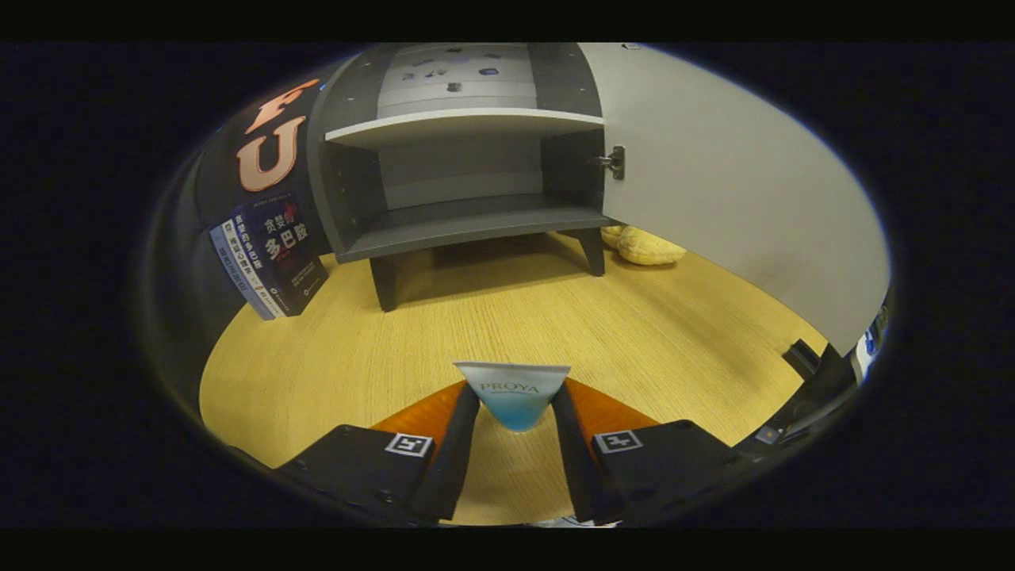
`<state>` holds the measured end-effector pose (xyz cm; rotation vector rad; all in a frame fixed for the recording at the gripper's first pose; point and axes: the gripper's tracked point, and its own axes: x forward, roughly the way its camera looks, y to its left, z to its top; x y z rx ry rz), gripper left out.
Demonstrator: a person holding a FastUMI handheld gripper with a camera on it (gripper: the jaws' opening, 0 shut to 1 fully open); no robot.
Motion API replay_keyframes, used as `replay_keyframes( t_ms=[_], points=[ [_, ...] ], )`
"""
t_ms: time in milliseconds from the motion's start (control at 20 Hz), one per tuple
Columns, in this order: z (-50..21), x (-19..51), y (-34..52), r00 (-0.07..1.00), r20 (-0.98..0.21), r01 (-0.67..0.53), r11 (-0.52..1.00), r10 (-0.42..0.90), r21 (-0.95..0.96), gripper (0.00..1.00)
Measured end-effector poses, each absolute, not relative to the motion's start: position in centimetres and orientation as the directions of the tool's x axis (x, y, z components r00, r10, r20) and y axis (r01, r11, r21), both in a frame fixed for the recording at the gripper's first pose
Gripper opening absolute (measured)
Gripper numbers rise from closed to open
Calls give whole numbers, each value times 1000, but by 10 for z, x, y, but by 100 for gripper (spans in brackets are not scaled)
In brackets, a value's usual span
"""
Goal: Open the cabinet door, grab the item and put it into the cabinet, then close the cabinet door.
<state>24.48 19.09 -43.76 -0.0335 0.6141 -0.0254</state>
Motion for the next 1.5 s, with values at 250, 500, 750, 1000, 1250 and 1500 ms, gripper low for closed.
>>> replay_keyframes(
  t_ms=[250,500,750,1000,1250,1500],
  points=[
    [-405,242,197,802,-597,6,1000,-20,-26,60],
    [-334,248,214,803,-595,-26,1000,24,5,60],
    [-250,270,240,839,-535,-99,995,98,27,60],
    [-171,313,253,879,-460,-153,988,125,-25,60],
    [-104,365,263,912,-388,-158,987,132,-36,60],
    [-75,428,275,920,-367,-162,987,141,-25,60]
  ],
)
